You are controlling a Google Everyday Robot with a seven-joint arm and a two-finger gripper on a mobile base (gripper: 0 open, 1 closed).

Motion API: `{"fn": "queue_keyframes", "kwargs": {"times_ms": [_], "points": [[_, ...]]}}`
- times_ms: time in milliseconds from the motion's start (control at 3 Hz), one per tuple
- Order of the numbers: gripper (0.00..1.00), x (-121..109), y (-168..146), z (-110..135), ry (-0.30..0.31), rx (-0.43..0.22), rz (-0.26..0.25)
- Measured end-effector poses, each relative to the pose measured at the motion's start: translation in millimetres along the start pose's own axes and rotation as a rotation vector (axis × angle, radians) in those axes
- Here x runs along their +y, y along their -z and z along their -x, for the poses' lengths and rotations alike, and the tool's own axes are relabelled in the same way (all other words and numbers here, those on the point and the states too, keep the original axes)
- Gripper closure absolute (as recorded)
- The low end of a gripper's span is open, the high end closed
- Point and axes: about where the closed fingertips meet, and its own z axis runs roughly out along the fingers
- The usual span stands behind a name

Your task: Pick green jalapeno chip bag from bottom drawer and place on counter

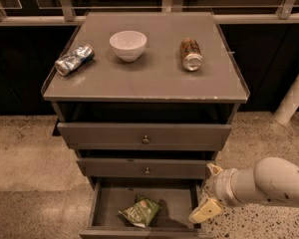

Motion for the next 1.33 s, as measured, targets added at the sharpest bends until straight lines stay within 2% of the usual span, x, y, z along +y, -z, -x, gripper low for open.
{"fn": "queue_keyframes", "kwargs": {"times_ms": [333,667,1000,1333], "points": [[0.00,0.8,-0.7,-0.5,-0.002,-0.001,-0.001],[0.00,-0.2,-33.5,-14.0,-0.039,-0.041,0.032],[0.00,-21.9,-74.6,-4.7,-0.040,-0.192,0.038],[0.00,-32.2,-123.1,-3.0,-0.048,-0.315,0.064]]}}
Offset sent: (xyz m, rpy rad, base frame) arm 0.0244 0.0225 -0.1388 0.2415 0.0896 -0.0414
